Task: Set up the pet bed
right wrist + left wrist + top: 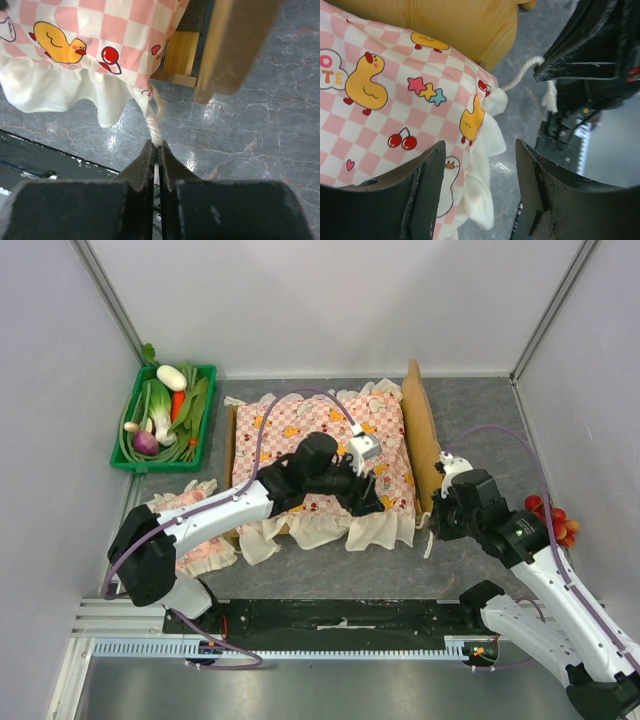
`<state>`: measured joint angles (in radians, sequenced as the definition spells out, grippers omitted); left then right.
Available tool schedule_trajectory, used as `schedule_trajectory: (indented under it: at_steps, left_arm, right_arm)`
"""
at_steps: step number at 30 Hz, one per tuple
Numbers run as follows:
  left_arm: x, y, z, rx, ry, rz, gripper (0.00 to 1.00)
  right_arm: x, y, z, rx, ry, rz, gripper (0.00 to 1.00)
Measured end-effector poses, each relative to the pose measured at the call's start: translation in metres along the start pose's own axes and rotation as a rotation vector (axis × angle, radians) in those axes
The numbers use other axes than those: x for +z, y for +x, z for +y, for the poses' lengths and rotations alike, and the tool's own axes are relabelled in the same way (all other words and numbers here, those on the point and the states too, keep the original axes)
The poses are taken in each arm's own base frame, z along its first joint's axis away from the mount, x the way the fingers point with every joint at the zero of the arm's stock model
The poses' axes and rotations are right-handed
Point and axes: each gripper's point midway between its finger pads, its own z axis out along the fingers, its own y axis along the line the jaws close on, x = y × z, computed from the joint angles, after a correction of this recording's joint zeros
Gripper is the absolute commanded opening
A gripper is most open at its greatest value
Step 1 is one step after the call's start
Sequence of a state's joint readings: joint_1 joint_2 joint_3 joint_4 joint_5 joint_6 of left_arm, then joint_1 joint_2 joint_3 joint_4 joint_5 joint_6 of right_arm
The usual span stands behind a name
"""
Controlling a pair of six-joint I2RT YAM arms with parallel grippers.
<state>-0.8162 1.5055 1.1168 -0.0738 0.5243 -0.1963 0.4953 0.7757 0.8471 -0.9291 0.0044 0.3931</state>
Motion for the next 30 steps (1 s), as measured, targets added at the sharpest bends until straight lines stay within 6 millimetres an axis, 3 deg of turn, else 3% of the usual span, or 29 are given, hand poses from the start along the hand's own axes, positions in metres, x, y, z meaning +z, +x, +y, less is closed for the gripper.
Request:
schedule_trajectory:
  at_steps: [4,9,12,13,16,22,30]
  left_arm:
    - [0.019,0.005,-0.005,0.171,-0.100,0.013,0.66]
    - [0.039,0.007,0.015,0.354,-0.275,0.032,0.65]
    - [0.054,0.017,0.027,0.438,-0.366,0.070,0.46]
    - [0.059,0.022,0.032,0.463,-0.392,0.086,0.28]
    - [0.064,0.033,0.043,0.507,-0.452,0.127,0.15]
    - [0.053,0.015,0.056,0.511,-0.522,0.064,0.08]
    - [-0.002,-0.025,0.096,0.321,-0.484,-0.100,0.09]
  right_arm:
    - [-0.005,-0.003,-0.001,0.042,0.010,-0.037,0.10]
    - [-0.004,-0.001,-0.001,0.059,0.013,-0.034,0.12]
    - [-0.002,0.000,-0.002,0.061,0.015,-0.028,0.12]
    - [-0.002,0.001,-0.002,0.060,0.015,-0.027,0.12]
    - [-0.001,0.002,-0.002,0.060,0.016,-0.024,0.12]
    - [-0.001,0.001,-0.002,0.059,0.013,-0.029,0.12]
    - [0.000,-0.001,0.009,0.032,-0.054,-0.033,0.12]
